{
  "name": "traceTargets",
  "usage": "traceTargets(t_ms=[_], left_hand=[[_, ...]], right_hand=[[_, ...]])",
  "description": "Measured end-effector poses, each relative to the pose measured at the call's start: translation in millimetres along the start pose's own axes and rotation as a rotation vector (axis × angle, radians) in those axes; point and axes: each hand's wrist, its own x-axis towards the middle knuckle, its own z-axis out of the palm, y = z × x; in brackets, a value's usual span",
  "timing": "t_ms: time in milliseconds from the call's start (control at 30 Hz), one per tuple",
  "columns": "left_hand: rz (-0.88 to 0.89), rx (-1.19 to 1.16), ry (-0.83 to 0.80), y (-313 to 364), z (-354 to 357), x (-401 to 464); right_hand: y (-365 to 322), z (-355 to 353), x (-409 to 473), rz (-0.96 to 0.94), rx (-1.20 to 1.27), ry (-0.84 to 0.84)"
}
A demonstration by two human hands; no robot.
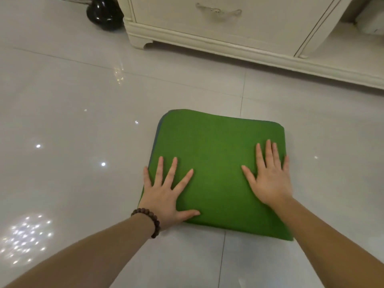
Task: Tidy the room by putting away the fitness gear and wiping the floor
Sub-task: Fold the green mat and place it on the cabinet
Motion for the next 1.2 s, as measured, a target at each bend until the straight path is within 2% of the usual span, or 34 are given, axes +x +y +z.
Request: traceTargets(t_ms=[33,100,200,233,300,367,433,567,633,700,733,800,867,900,1033,1133,1200], left_hand=[[-0.042,-0.023,0.058,1.8,3.8,-1.6],[-0.154,-0.091,0.087,5.2,8.0,-4.2],[-0.222,-0.163,0.123,6.6,8.9,-3.8],[-0.222,-0.175,0.123,6.7,7.8,-3.5],[-0.216,-0.182,0.118,7.1,8.2,-3.7],[-0.212,-0.184,0.119,7.3,9.1,-4.0],[-0.209,-0.19,0.123,6.9,10.8,-2.5],[-0.203,-0.175,0.126,2.5,12.6,3.1],[-0.21,-0.178,0.133,4.1,14.8,0.9],[-0.21,-0.18,0.149,3.2,16.2,0.6],[-0.212,-0.179,0.155,1.9,16.6,1.5],[-0.204,-0.169,0.168,0.4,17.5,3.1],[-0.198,-0.157,0.178,0.3,18.2,3.0],[-0.203,-0.151,0.178,0.9,19.0,2.5],[-0.21,-0.133,0.18,1.1,19.7,2.2],[-0.207,-0.131,0.174,2.1,18.3,0.7],[-0.212,-0.136,0.171,1.2,19.6,1.2]], right_hand=[[3.2,3.8,2.9,0.007,-0.027,-0.071],[-2.4,-2.7,8.7,-0.001,-0.049,-0.11],[-25.7,-35.0,28.2,0.017,0.031,-0.004],[-41.5,-44.5,36.4,-0.057,0.078,0.057],[-89.6,-57.3,51.8,-0.332,0.153,0.137],[-147.4,-56.8,65.3,-0.557,0.165,0.116],[-188.5,-44.6,77.9,-0.606,0.131,0.044],[-206.5,-19.5,96.9,-0.513,0.079,-0.061],[-201.0,-29.9,99.2,-0.579,0.171,-0.158],[-175.0,-48.2,105.8,-0.525,0.334,-0.202],[-152.2,-55.9,108.7,-0.439,0.354,-0.156],[-87.8,-59.3,109.5,-0.192,0.236,-0.03],[-26.0,-49.9,102.2,0.047,0.131,-0.058],[-7.1,-40.5,97.0,0.104,0.113,-0.106],[4.1,-1.6,91.7,0.071,0.124,-0.125],[11.9,-16.0,90.2,0.029,0.193,-0.128],[19.7,-29.2,69.1,0.065,0.26,-0.054]])
